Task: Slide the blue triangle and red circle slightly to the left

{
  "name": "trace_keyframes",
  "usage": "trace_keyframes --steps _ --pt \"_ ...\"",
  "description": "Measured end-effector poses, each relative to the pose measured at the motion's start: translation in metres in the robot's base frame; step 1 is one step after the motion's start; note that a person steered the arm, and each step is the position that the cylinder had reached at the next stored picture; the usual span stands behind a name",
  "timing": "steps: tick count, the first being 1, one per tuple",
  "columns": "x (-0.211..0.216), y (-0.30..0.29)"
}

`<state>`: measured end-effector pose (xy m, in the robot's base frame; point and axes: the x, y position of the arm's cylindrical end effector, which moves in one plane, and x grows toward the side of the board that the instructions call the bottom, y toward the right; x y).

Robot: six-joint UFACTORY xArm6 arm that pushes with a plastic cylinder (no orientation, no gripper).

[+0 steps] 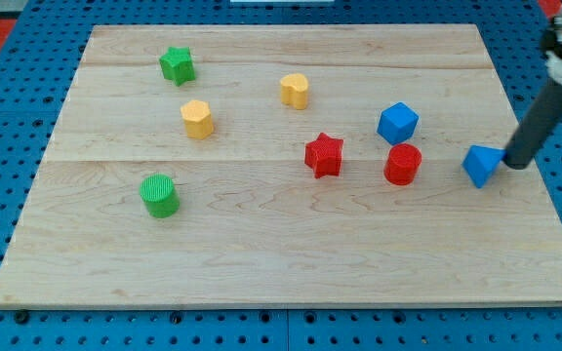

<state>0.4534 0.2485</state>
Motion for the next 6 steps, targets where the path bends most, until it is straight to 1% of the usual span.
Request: trace_keyframes --steps 1,2,3,4,5,6 --pt "0.044 0.037" --pt "0.065 0.039" --pt "0.013 0.024" --pt "-0.01 -0.057" --pt "0.031 0.036" --pt "0.058 0.002"
